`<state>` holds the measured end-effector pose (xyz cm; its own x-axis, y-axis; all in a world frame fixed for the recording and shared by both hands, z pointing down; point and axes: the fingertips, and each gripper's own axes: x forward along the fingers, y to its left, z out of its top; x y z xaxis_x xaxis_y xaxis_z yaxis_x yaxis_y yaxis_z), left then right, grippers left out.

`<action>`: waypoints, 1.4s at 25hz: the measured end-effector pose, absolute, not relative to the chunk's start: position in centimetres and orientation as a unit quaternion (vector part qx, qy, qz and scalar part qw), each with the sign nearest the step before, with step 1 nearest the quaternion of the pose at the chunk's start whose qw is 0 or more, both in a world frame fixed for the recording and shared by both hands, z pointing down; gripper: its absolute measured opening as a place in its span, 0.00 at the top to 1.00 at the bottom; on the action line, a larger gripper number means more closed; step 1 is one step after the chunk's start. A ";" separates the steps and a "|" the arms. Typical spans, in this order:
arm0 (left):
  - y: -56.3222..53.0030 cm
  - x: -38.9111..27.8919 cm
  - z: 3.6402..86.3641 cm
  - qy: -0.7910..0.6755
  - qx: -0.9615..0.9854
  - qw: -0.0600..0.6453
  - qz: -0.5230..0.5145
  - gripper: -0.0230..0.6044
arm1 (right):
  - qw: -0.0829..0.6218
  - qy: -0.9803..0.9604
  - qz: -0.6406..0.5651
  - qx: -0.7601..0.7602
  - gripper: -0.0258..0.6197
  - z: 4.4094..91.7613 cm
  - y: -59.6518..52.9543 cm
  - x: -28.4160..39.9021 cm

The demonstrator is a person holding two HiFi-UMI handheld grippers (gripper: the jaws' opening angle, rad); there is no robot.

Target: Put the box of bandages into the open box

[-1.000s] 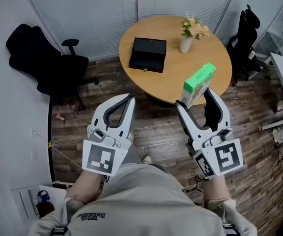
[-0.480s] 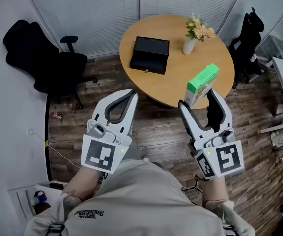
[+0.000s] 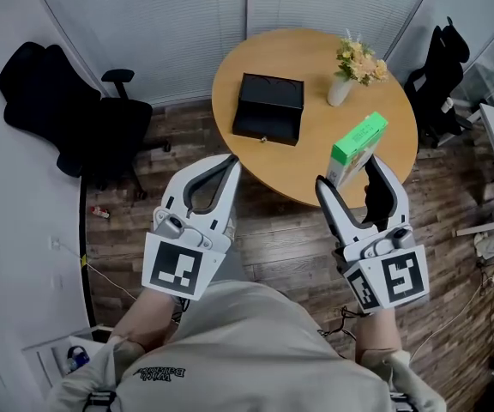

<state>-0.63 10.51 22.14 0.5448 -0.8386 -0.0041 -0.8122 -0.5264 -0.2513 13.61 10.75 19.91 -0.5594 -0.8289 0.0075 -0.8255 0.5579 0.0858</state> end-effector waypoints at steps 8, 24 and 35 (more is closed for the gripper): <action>4.1 -2.4 22.1 0.463 -0.877 0.114 -0.065 0.93 | 0.026 -0.880 -0.033 0.472 0.48 20.0 4.5 11.4; -8.3 -5.7 21.5 0.434 -0.892 0.105 -0.066 0.93 | 0.044 -0.868 -0.032 0.494 0.48 18.8 -6.9 7.5; -16.2 -9.3 21.4 0.414 -0.903 0.098 -0.053 0.93 | 0.055 -0.857 -0.031 0.511 0.48 18.7 -14.2 3.4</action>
<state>-9.31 -16.22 21.36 0.6510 -0.7590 0.0144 -0.7381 -0.6372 -0.2218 3.39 -14.18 18.72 -0.4720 -0.8794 0.0623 -0.8725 0.4760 0.1100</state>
